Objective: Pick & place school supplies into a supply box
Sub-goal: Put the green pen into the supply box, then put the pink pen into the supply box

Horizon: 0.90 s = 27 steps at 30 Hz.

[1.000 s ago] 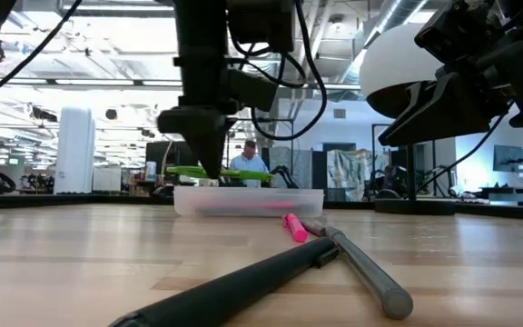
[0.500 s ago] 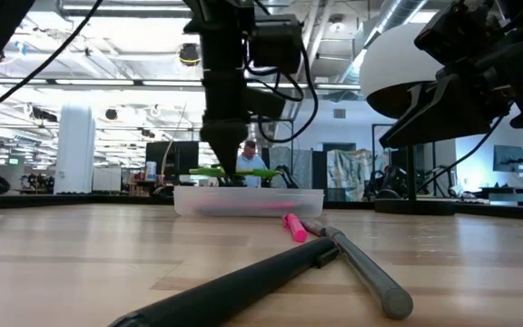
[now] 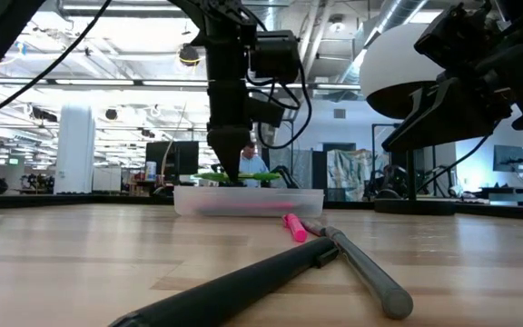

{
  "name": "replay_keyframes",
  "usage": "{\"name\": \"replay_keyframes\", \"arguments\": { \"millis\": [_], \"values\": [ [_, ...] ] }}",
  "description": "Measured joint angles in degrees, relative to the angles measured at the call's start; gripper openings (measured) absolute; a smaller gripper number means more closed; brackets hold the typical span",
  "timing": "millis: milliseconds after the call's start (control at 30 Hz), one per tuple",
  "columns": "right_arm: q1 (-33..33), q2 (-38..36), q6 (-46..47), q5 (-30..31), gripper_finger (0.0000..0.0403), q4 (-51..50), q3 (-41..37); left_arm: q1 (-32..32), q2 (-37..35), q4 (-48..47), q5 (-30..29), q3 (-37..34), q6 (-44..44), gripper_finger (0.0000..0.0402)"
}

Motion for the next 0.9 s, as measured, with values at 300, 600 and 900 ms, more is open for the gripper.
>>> {"name": "replay_keyframes", "arguments": {
  "millis": [300,600,900],
  "values": [
    [0.0,0.0,0.6,0.0,0.0122,0.0,0.0,0.0,0.0,1.9,0.0,0.0,1.3,0.0066],
    [0.0,0.0,1.1,0.0,0.0122,0.1,0.0,-0.4,0.0,1.6,-0.3,0.0,1.2,0.0134],
    [-0.1,0.0,1.0,0.0,0.0122,1.6,0.0,-9.5,-8.2,-1.4,-0.6,0.0,-2.2,0.0132]
  ]
}}
